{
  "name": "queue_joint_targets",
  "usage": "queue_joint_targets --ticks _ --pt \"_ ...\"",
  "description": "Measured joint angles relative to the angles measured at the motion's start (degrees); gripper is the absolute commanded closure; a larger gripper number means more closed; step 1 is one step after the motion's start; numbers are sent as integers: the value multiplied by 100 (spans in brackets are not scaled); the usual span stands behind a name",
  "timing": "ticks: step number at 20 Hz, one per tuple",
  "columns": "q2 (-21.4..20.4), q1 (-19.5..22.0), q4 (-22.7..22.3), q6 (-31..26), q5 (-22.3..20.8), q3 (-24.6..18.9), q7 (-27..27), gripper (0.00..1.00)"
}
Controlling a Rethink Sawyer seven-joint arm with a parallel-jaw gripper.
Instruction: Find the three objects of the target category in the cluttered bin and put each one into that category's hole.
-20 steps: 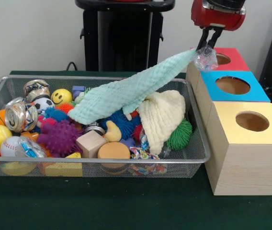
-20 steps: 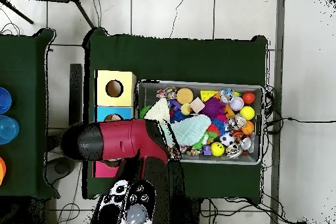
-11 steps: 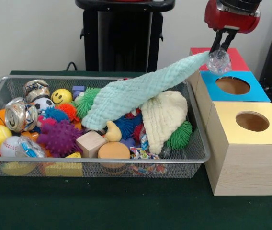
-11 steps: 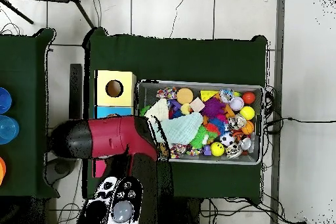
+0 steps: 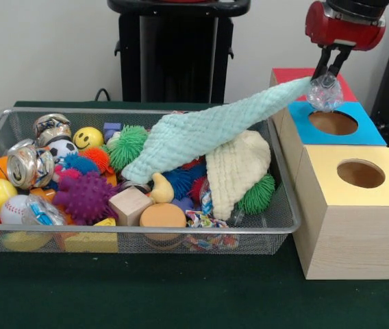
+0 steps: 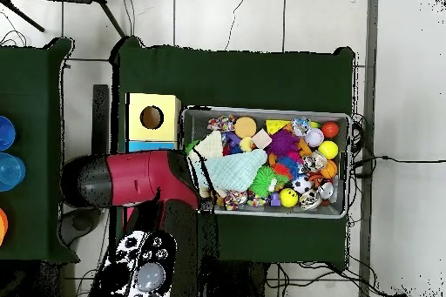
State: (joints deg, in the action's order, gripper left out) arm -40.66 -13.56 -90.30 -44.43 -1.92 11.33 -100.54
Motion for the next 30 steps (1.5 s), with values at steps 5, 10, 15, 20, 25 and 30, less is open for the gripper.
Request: queue_joint_targets --ticks 5,10,15,20,25,30 --pt "72 0 21 0 87 36 0 100" --pt "98 0 21 1 139 38 0 100" --pt "98 0 21 0 159 43 0 100" --pt "99 0 24 0 168 44 0 100" --pt "100 0 27 0 175 46 0 100" --pt "134 -1 72 0 176 47 0 100"
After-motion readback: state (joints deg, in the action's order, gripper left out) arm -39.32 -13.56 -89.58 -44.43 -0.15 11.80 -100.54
